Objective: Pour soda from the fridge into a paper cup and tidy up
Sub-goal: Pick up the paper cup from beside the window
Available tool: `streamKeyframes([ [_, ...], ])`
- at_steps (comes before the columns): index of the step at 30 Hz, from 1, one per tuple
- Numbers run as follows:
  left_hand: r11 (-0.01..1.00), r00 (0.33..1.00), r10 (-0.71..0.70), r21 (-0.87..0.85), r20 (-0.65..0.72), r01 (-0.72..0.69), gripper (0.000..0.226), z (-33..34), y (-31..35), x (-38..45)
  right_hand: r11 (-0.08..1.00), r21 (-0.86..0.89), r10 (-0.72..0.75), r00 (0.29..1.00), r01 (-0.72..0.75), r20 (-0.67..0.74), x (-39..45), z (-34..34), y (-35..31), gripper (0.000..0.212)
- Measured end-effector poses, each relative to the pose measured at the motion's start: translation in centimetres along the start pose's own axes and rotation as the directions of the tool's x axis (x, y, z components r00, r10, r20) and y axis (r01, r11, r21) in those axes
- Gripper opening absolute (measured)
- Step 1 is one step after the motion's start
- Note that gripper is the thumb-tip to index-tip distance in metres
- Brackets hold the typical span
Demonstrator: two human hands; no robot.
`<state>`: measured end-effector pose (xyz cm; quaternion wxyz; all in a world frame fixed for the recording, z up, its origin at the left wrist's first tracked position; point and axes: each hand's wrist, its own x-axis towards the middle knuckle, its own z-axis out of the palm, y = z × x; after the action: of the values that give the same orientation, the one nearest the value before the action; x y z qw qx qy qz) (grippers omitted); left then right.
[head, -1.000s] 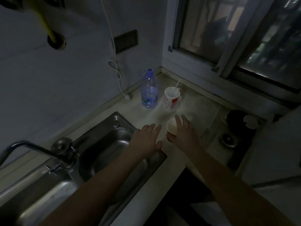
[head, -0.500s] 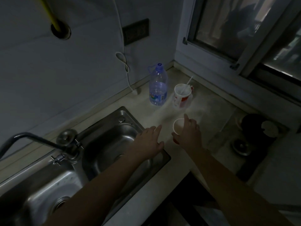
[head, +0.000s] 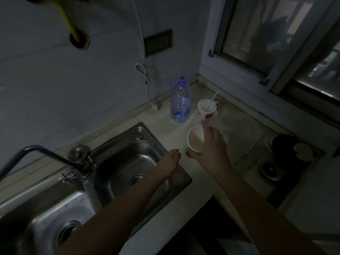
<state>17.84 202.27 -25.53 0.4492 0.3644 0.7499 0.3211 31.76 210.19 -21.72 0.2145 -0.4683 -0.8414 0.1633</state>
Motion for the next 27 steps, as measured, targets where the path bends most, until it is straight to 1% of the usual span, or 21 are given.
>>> streamKeyframes([
  [1,0.972,0.996,-0.088,-0.219,0.012,0.089,0.040,0.0,0.2,0.0,1.000,0.015,-0.019,1.000,0.019,0.011,-0.1,-0.4,-0.7,0.104],
  [2,0.897,0.986,-0.166,-0.411,0.031,0.164,0.041,0.0,0.3,-0.2,0.999,0.031,-0.040,0.999,0.039,0.022,-0.3,-0.7,-1.3,0.104],
  [3,0.816,0.976,-0.213,-0.543,0.036,0.198,0.043,-0.2,0.4,-0.2,0.997,0.053,-0.059,0.998,0.057,0.034,-0.4,-0.9,-1.9,0.104],
  [5,0.722,0.972,-0.232,-0.662,0.045,0.202,0.047,-0.7,0.0,-0.3,0.992,0.100,-0.088,0.994,0.081,0.065,-0.7,-1.2,-2.9,0.102],
  [7,0.680,0.971,-0.232,-0.704,0.058,0.204,0.049,-1.3,-0.3,-0.5,0.987,0.115,-0.123,0.989,0.112,0.088,-0.9,-1.2,-3.8,0.102],
  [10,0.656,0.970,-0.238,-0.729,0.046,0.195,0.046,-2.3,-0.6,-1.3,0.981,0.135,-0.157,0.980,0.141,0.118,-1.0,-1.1,-5.0,0.105],
  [14,0.613,0.972,-0.235,-0.774,0.014,0.159,0.047,-3.6,-1.7,-2.9,0.963,0.200,-0.213,0.967,0.182,0.143,-1.3,-0.7,-7.2,0.108],
  [20,0.562,0.953,-0.282,-0.824,-0.113,0.069,0.040,-6.9,-4.5,-6.9,0.923,0.298,-0.306,0.934,0.244,0.182,-2.6,1.0,-12.1,0.111],
  [23,0.529,0.935,-0.320,-0.847,-0.154,0.042,0.038,-8.7,-6.9,-9.2,0.913,0.302,-0.343,0.917,0.275,0.202,-3.9,2.4,-15.1,0.113],
  [25,0.510,0.923,-0.334,-0.860,-0.191,0.007,0.038,-10.0,-8.6,-10.9,0.898,0.293,-0.395,0.895,0.328,0.207,-5.1,3.3,-17.3,0.113],
  [27,0.481,0.905,-0.363,-0.876,-0.222,-0.022,0.039,-11.7,-10.4,-12.8,0.889,0.287,-0.429,0.870,0.358,0.244,-6.5,4.1,-19.7,0.111],
])
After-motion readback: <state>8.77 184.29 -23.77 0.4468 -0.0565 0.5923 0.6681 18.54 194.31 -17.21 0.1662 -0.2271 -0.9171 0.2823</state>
